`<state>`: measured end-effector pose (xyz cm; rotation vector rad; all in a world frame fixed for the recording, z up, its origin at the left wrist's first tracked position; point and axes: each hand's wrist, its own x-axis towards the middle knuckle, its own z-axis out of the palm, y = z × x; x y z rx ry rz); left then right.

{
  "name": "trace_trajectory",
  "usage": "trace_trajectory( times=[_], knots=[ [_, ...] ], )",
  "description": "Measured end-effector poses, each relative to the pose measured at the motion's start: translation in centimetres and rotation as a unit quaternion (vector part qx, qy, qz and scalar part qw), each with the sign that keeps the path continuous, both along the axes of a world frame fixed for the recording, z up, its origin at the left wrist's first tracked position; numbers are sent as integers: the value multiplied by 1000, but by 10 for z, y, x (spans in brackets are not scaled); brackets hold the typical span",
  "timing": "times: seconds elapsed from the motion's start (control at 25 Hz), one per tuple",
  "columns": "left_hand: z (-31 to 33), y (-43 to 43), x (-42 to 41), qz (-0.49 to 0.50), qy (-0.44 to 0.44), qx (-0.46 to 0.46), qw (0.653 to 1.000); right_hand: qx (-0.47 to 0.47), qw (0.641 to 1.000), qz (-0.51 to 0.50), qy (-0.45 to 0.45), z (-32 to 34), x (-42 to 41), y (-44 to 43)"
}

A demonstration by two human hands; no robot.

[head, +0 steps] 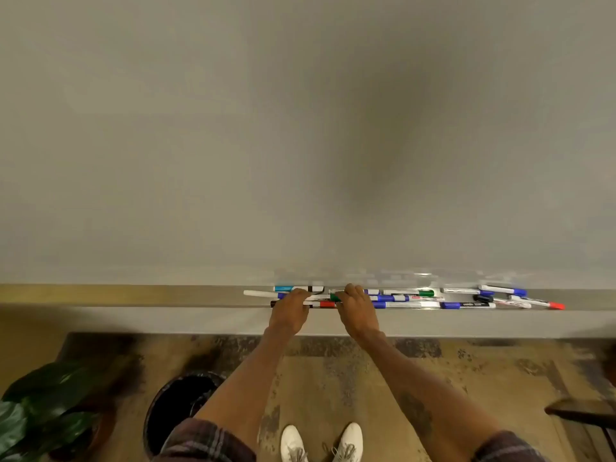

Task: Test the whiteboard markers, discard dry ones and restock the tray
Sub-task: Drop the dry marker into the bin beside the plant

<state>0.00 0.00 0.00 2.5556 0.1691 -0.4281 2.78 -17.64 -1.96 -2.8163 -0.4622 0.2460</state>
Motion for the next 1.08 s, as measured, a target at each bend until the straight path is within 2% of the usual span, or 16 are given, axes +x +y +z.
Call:
trace_trajectory(
  times=[0.16, 0.52, 0.76, 0.92, 1.0, 1.08],
  knots=[
    [-12, -3, 5, 4, -7, 27, 1000, -16, 999, 16, -25, -8, 11, 13],
    [-31, -6, 15, -32, -39, 49, 998, -49, 998, 49, -13, -32, 27, 22],
    [-34, -6, 15, -26, -58, 67, 996, -17, 998, 55, -39, -30, 27, 21],
    [-21, -10, 18, -27, -76, 61, 995, 23, 995, 82, -59, -5, 29, 17],
    [-15, -12, 19, -20, -92, 36, 995, 89, 993, 69, -25, 11, 30, 19],
    [-4, -13, 18, 2, -108, 5, 994, 180, 983, 15, 28, 28, 30, 24]
  ],
)
